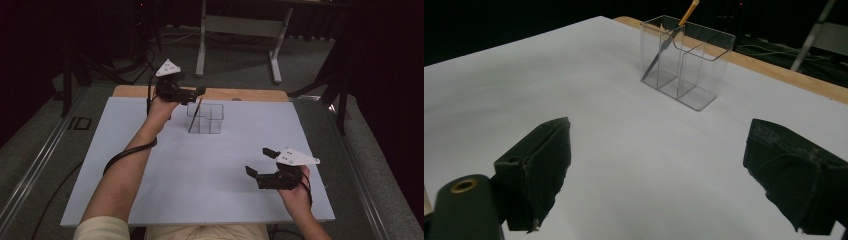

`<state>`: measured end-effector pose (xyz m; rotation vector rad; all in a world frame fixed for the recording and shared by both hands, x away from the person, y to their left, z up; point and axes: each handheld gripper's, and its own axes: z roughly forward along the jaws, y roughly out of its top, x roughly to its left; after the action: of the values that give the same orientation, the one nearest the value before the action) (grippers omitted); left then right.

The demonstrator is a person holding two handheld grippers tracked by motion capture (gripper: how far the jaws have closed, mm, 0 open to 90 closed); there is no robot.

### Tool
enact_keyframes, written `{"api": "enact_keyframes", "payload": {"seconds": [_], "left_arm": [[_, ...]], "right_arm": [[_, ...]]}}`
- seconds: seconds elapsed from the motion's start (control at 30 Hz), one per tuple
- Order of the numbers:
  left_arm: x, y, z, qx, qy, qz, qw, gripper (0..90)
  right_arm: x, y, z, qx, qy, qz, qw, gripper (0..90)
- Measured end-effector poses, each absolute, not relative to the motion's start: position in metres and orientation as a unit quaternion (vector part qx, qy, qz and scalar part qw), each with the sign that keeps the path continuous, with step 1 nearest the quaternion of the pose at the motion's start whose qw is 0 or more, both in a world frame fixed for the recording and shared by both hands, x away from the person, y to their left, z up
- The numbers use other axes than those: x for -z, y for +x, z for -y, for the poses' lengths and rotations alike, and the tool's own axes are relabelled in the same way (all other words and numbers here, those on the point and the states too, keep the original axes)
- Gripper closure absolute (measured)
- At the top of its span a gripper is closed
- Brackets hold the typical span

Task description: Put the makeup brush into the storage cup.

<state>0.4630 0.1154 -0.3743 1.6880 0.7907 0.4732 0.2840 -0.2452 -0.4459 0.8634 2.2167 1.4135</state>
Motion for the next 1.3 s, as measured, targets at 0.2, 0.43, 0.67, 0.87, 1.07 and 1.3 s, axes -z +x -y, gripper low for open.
{"api": "enact_keyframes", "payload": {"seconds": [0.2,0.43,0.67,0.87,1.07,1.3], "left_arm": [[0.374,0.455,-0.120,-0.188,0.719,-0.327,0.583,2.2],[0.378,0.445,-0.123,-0.179,0.721,-0.305,0.595,2.2],[0.382,0.437,-0.127,-0.176,0.715,-0.307,0.602,2.2],[0.382,0.425,-0.129,-0.186,0.716,-0.303,0.601,2.2],[0.380,0.413,-0.133,-0.176,0.716,-0.295,0.607,2.2],[0.378,0.390,-0.142,-0.164,0.723,-0.280,0.610,2.2]], "right_arm": [[0.445,0.285,0.246,-0.502,0.304,-0.786,0.192,12.0],[0.445,0.288,0.253,-0.505,0.297,-0.784,0.204,13.2],[0.445,0.290,0.257,-0.508,0.306,-0.778,0.207,12.4],[0.447,0.290,0.256,-0.505,0.304,-0.781,0.205,12.2],[0.447,0.290,0.256,-0.507,0.306,-0.779,0.204,12.2],[0.447,0.290,0.255,-0.508,0.305,-0.780,0.202,12.4]]}}
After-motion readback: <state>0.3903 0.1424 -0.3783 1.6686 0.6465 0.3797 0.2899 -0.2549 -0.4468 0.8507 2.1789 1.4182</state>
